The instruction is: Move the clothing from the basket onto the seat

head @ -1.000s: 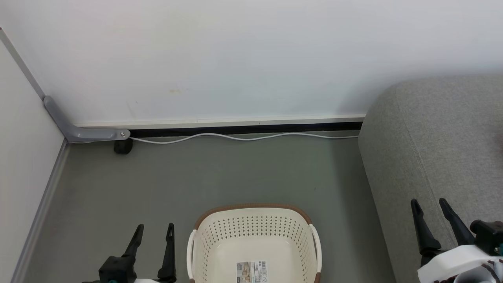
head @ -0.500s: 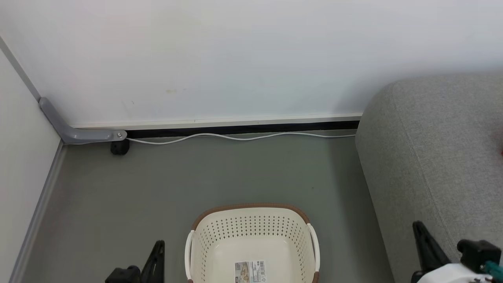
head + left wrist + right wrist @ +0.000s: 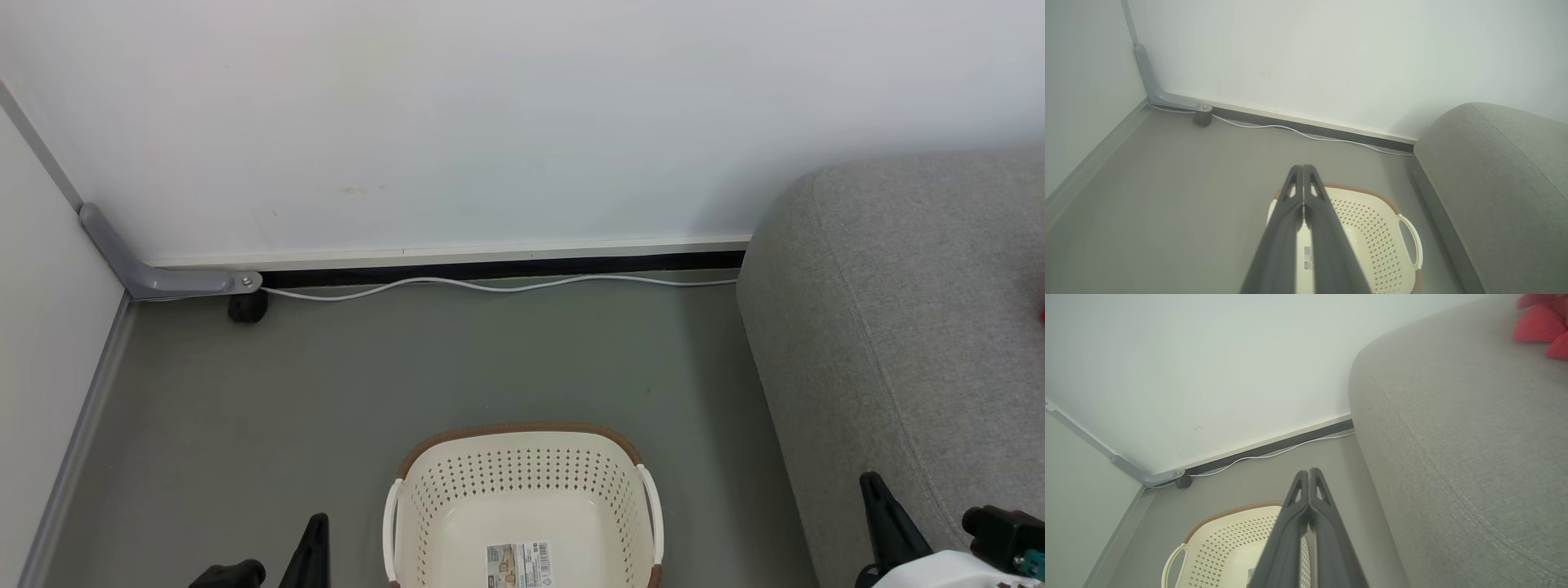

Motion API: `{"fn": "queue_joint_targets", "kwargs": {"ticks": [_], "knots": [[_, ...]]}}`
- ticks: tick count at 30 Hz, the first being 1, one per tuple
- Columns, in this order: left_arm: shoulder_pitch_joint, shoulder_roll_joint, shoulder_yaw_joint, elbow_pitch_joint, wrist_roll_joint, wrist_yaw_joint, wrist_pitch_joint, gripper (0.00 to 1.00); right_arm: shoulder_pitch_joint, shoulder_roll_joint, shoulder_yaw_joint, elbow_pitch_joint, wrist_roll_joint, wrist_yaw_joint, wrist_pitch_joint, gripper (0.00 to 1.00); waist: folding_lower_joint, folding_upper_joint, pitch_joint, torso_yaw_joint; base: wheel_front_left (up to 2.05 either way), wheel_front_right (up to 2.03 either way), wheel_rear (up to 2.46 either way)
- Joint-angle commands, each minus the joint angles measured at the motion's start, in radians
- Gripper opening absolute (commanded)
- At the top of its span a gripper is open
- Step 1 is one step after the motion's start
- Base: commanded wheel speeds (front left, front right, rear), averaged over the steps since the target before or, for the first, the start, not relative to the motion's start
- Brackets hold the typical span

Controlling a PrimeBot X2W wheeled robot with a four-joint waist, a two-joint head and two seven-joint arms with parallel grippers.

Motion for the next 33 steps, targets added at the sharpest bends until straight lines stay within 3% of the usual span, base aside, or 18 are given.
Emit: {"fn": "queue_joint_targets", "kwargs": {"ticks": [1,33], "knots": [[-0.042,0.003,0.018,-0.029,-0.039,-0.009,0.006,0.00,-0.033,-0.010,-0.016,-0.035,0.035,0.000,0.009,0.00,-0.0003,0.0000,0.000,0.000,0.00,0.00,0.00],[-0.088,0.006,0.081,-0.050,-0.382,-0.051,0.097,0.00,-0.047,0.027,-0.080,-0.085,0.326,0.001,0.101,0.00,-0.0003,0.0000,-0.001,-0.006,0.00,0.00,0.00]]}}
